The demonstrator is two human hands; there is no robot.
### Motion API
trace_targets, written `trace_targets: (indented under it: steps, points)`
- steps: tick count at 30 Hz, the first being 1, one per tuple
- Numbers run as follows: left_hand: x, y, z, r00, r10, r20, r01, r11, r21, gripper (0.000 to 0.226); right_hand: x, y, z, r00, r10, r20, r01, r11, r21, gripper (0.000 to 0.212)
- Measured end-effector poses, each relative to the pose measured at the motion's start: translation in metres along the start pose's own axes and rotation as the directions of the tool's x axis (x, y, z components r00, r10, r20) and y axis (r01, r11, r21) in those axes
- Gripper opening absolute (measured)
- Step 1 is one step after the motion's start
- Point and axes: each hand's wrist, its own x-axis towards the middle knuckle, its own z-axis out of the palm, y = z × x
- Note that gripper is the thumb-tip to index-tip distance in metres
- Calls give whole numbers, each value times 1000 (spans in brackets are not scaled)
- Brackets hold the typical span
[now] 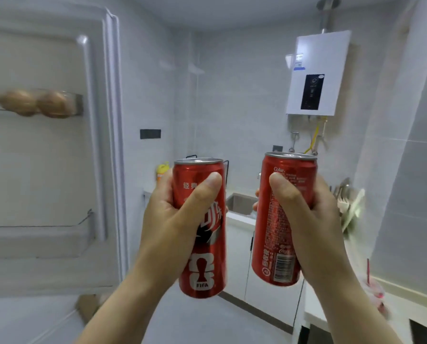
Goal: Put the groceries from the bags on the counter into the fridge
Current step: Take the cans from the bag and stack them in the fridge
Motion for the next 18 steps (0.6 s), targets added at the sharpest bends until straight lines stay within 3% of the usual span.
trace_targets:
  steps: [8, 18]
  points:
    - [1, 16, -57, 963, 71, -258, -22, 982, 188, 46, 31, 26, 77, 959, -21, 284, -47, 972, 230, 37]
    - [-26, 46, -93, 813, 242, -530, 27, 893, 449, 47, 38, 36, 166, 800, -150, 581, -185, 860, 476, 36]
